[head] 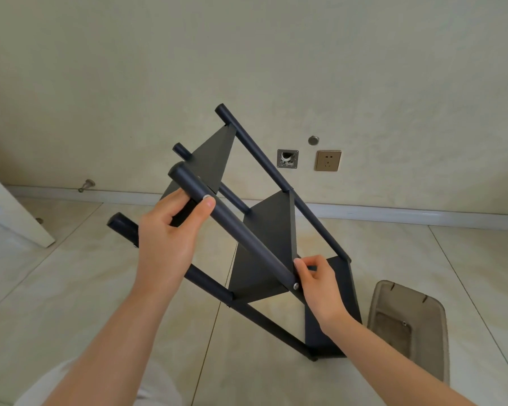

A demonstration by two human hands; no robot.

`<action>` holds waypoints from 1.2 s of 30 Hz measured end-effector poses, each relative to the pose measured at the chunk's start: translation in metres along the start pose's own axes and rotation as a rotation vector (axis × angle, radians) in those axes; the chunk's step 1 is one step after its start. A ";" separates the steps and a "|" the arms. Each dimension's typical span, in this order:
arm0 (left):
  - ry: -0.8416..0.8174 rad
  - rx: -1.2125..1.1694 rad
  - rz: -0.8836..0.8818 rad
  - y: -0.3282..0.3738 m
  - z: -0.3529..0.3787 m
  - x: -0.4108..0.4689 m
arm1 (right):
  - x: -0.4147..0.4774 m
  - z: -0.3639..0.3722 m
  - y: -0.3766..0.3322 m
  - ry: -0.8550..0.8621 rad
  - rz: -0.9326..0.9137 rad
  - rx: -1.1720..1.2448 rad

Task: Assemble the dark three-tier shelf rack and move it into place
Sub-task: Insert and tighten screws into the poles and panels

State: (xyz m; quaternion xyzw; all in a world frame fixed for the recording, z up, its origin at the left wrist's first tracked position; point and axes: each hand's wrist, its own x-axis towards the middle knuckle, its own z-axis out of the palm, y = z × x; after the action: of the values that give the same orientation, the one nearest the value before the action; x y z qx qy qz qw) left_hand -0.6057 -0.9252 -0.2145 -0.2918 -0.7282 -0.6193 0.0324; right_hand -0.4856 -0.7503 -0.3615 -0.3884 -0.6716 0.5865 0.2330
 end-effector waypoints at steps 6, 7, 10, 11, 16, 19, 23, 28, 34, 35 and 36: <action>-0.042 0.001 -0.113 -0.011 -0.004 -0.003 | -0.005 -0.016 0.005 0.010 0.025 -0.002; -0.053 0.015 -0.131 -0.013 -0.004 -0.004 | -0.005 -0.019 0.006 0.009 0.032 -0.004; -0.081 0.012 -0.239 -0.022 -0.005 -0.007 | -0.005 -0.028 0.009 0.009 0.056 -0.020; -0.090 -0.002 -0.283 -0.026 -0.006 -0.008 | -0.005 -0.031 0.011 0.012 0.062 -0.030; -0.071 -0.088 -0.525 -0.044 -0.007 -0.016 | -0.002 -0.039 0.021 0.022 0.070 -0.129; -0.081 -0.096 -0.613 -0.060 -0.011 -0.021 | 0.002 -0.039 0.031 0.021 0.082 -0.183; -0.099 -0.035 -0.680 -0.084 -0.018 -0.025 | 0.006 -0.034 0.043 0.014 0.092 -0.226; -0.061 -0.058 -0.809 -0.117 -0.025 -0.036 | 0.009 -0.022 0.060 -0.002 0.117 -0.280; -0.054 -0.047 -0.971 -0.152 -0.036 -0.055 | 0.006 -0.003 0.080 -0.032 0.112 -0.387; -0.051 -0.054 -0.988 -0.159 -0.039 -0.058 | 0.006 0.001 0.083 -0.037 0.111 -0.401; -0.051 -0.061 -1.004 -0.166 -0.041 -0.061 | 0.006 0.004 0.087 -0.046 0.111 -0.411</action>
State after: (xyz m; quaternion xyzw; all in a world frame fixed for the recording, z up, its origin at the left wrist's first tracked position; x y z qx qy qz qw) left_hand -0.6453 -0.9969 -0.3766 0.0784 -0.7610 -0.5720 -0.2958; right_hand -0.4709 -0.7477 -0.4471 -0.4507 -0.7596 0.4579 0.1008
